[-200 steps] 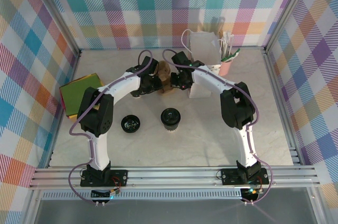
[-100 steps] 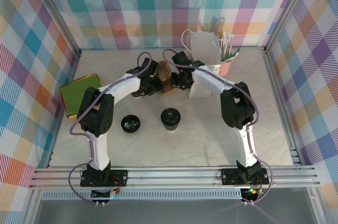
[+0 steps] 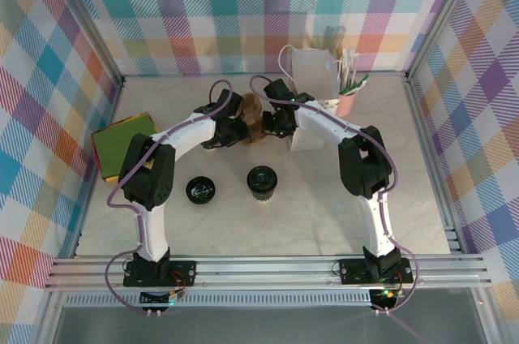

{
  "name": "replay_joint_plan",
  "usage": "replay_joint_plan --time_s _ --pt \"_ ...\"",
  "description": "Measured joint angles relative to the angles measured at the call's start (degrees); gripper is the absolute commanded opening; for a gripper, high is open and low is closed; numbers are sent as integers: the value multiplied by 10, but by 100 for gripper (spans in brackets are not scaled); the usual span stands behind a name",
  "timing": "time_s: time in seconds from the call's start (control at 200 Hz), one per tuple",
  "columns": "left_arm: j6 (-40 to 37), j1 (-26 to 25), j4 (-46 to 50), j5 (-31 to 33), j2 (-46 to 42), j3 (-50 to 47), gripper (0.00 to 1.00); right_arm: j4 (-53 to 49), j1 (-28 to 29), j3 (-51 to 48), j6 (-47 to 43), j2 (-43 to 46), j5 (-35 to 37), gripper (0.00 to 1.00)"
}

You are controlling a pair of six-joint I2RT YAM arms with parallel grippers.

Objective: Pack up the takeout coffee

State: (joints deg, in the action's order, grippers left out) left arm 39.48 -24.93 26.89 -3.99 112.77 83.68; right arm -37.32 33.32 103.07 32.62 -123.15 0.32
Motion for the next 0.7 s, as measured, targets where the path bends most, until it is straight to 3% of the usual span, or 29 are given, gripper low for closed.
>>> replay_joint_plan --time_s 0.7 --pt "4 2 -7 -30 1 -2 30 0 0 0 0 0 0 13"
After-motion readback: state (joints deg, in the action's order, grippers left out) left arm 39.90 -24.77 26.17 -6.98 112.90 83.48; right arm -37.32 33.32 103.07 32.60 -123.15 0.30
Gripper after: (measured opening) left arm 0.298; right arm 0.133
